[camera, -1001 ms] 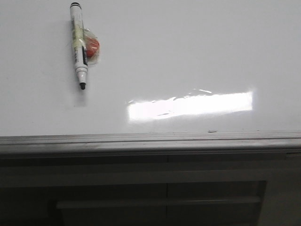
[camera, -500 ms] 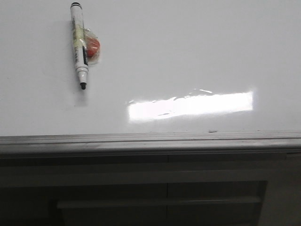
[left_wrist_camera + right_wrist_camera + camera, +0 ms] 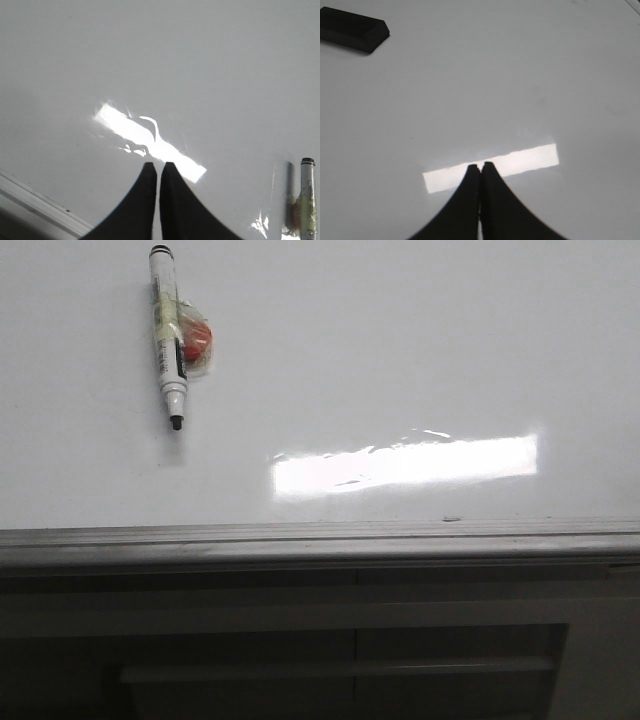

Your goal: Write number 0 on whiteboard

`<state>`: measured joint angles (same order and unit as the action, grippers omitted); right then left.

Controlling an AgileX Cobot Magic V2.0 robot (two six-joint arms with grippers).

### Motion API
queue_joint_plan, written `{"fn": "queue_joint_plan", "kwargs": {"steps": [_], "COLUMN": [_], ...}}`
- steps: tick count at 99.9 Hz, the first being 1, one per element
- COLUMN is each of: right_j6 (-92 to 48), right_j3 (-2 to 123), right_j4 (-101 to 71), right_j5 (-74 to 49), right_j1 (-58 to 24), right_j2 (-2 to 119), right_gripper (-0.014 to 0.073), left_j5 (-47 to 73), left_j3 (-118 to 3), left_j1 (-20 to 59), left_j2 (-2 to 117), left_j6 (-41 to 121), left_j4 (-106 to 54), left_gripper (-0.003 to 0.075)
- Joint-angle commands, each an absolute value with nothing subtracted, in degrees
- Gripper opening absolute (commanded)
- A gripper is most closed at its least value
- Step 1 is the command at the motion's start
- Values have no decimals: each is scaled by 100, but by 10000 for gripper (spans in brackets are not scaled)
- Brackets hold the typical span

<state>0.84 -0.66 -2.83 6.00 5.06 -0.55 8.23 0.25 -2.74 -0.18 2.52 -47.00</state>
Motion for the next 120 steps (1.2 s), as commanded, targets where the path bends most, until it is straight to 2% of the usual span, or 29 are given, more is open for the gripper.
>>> {"fn": "queue_joint_plan", "kwargs": {"steps": [1, 20, 38, 49, 58, 67, 74, 82, 93, 107, 120], "right_j6": [139, 703, 599, 100, -208, -232, -232, -232, -232, -232, -232], "right_j3": [-113, 199, 1230, 1882, 2341, 2713, 2922, 3079, 3148, 3148, 3148], "right_j4": [-320, -627, -627, -627, -627, -627, -627, -627, -627, -627, -627], "right_j5": [1045, 862, -875, -1609, -1970, -2254, -2399, -2500, -2437, -2364, -2353], "right_j1": [523, 523, 481, 337, 120, -141, -326, -492, -706, -845, -845], "right_j2": [-166, -166, -19, 346, 718, 1214, 1576, 1924, 2240, 2422, 2453], "right_gripper": [-71, -71, -68, -41, 47, 218, 322, 378, 383, 383, 383], "left_j5": [441, 518, 1132, 1804, 2612, 3213, 3374, 3427, 3925, 4286, 4210], "left_j3": [210, 159, -410, -1099, -1807, -2464, -2829, -3178, -3860, -4787, -5256], "left_j1": [-278, -278, -278, -278, -278, -278, -183, 51, 416, 1171, 1955], "left_j2": [-192, -192, -133, 249, 802, 1590, 2182, 2845, 3749, 4795, 5431], "left_j6": [221, 221, 726, 2083, 3112, 3451, 3586, 3586, 3533, 2715, 2020], "left_j4": [-4884, -5157, -5049, -5022, -5022, -5022, -5011, -4817, -3973, -2943, -2658], "left_gripper": [-20, -20, -20, -7, 88, 250, 326, 293, 209, 209, 209]}}
